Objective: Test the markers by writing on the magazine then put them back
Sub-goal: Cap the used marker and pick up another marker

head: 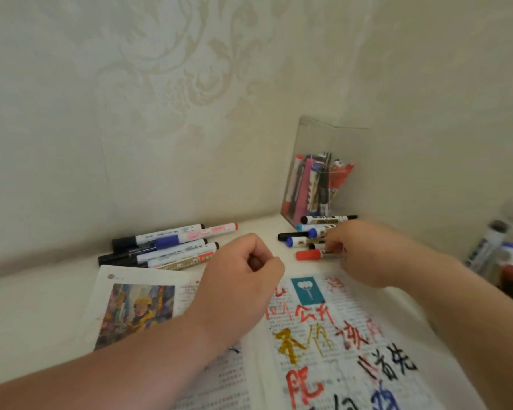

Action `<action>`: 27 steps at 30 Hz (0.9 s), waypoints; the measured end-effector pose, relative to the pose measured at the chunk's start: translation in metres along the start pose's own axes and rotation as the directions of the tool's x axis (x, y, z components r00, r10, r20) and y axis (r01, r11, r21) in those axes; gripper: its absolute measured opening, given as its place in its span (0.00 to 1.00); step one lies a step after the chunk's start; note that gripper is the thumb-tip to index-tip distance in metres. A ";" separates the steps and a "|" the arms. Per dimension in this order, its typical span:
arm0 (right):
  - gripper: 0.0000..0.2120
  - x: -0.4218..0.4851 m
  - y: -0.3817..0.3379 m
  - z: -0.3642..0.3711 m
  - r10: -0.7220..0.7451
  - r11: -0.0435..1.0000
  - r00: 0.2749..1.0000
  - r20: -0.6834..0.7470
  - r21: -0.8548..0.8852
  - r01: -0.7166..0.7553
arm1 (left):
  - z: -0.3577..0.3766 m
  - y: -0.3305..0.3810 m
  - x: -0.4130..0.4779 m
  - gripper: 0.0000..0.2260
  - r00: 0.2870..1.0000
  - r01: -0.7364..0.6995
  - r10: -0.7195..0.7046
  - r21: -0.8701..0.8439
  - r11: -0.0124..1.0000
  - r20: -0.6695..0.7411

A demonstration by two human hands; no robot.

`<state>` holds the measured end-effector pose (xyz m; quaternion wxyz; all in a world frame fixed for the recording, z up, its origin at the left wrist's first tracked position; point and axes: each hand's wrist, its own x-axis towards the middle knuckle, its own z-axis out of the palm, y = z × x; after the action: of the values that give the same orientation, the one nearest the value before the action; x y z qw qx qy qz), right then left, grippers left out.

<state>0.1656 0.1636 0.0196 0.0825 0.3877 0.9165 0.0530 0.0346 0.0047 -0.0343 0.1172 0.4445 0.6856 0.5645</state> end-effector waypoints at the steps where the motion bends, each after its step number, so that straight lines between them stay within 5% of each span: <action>1: 0.13 0.000 -0.001 0.003 -0.012 1.000 1.000 0.006 -0.007 0.012 | 0.001 0.001 -0.001 0.09 1.000 -0.011 0.011 0.015 1.000 0.004; 7: 0.19 0.005 -0.008 0.006 -0.010 1.000 1.000 -0.020 0.002 0.010 | 0.002 0.000 -0.002 0.09 1.000 0.003 -0.004 0.048 0.999 0.029; 15: 0.06 0.012 -0.008 0.002 -0.044 0.997 0.998 -0.052 -0.062 0.041 | 0.003 0.000 -0.002 0.10 0.998 0.008 -0.010 0.034 0.999 0.060; 19: 0.08 0.005 -0.009 0.002 -0.079 0.997 0.992 -0.099 0.020 0.081 | 0.003 -0.001 -0.003 0.08 0.998 -0.010 0.008 0.045 0.999 0.061; 23: 0.06 -0.011 -0.016 0.000 -0.207 0.977 0.953 -0.222 -0.006 0.211 | 0.004 -0.006 -0.003 0.07 0.992 -0.123 0.117 0.151 0.981 0.049; 27: 0.04 -0.033 -0.023 0.005 -0.428 0.893 0.825 -0.368 -0.036 0.448 | 0.006 -0.009 -0.002 0.11 0.971 -0.218 0.187 0.232 0.948 0.148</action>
<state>0.1729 0.1242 0.0142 -0.0897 0.1524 0.9810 0.0801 0.0353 0.0077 -0.0443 0.0448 0.5580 0.6926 0.4549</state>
